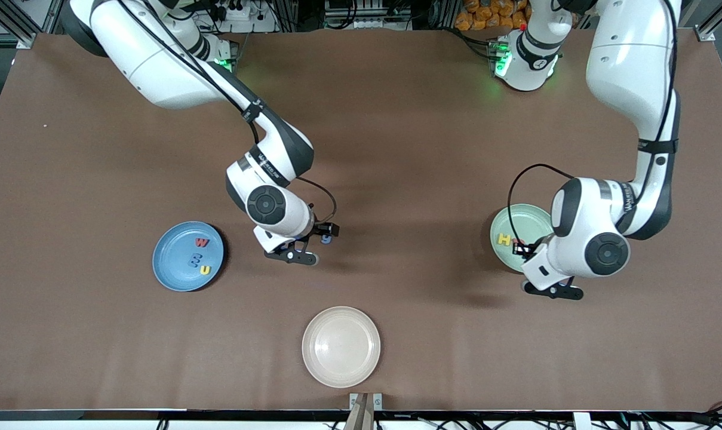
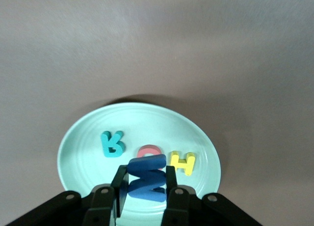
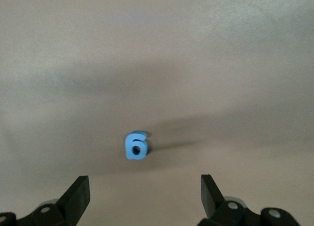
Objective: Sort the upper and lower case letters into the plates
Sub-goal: 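Carry the blue W to the green plate while the right gripper descends, then release the blue W on the green plate and raise the left gripper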
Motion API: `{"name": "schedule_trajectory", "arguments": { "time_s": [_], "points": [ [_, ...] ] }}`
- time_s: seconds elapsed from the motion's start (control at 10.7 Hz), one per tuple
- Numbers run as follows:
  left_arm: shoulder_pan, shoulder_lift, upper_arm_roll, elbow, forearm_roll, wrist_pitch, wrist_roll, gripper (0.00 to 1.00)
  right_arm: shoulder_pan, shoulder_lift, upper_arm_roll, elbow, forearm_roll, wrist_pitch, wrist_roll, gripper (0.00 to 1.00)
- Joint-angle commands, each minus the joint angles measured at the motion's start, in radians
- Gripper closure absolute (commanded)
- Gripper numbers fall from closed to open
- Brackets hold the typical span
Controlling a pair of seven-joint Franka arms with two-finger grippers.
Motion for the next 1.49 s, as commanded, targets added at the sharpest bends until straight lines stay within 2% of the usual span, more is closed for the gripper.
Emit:
{"name": "schedule_trajectory", "arguments": {
  "time_s": [0.0,0.09,0.28,0.37,0.65,0.84,1.02,1.21,1.4],
  "points": [
    [0.01,-0.022,-0.004,-0.047,-0.02,0.011,0.013,0.57,0.063,0.039,-0.066,0.028,-0.016,0.058,0.038,0.0],
    [0.01,-0.033,-0.004,-0.046,-0.015,-0.002,0.036,0.01,0.102,0.047,-0.095,0.04,-0.016,0.056,0.038,0.0],
    [0.01,-0.102,0.001,-0.037,-0.007,-0.075,0.044,0.0,0.193,0.047,-0.187,0.042,-0.013,0.056,0.042,0.0],
    [0.008,-0.145,0.002,-0.037,0.008,-0.086,0.045,0.0,0.221,0.048,-0.212,0.042,-0.015,0.058,0.079,0.0],
    [0.034,-0.341,-0.004,-0.031,0.039,-0.103,0.045,0.0,0.225,0.059,-0.213,0.039,-0.012,0.102,0.088,0.0],
    [0.094,-0.46,-0.009,-0.032,0.023,-0.184,0.048,0.0,0.227,0.067,-0.213,0.037,-0.007,0.13,0.107,0.0],
    [0.108,-0.566,-0.01,-0.035,0.025,-0.271,0.039,0.0,0.225,0.068,-0.213,0.036,-0.013,0.141,0.107,0.0],
    [0.105,-0.634,-0.039,-0.034,0.043,-0.357,0.033,0.0,0.227,0.071,-0.215,0.032,-0.013,0.142,0.107,0.0],
    [0.108,-0.645,-0.064,-0.04,0.066,-0.404,0.024,0.0,0.227,0.071,-0.215,0.028,-0.015,0.144,0.107,0.0]
  ]
}}
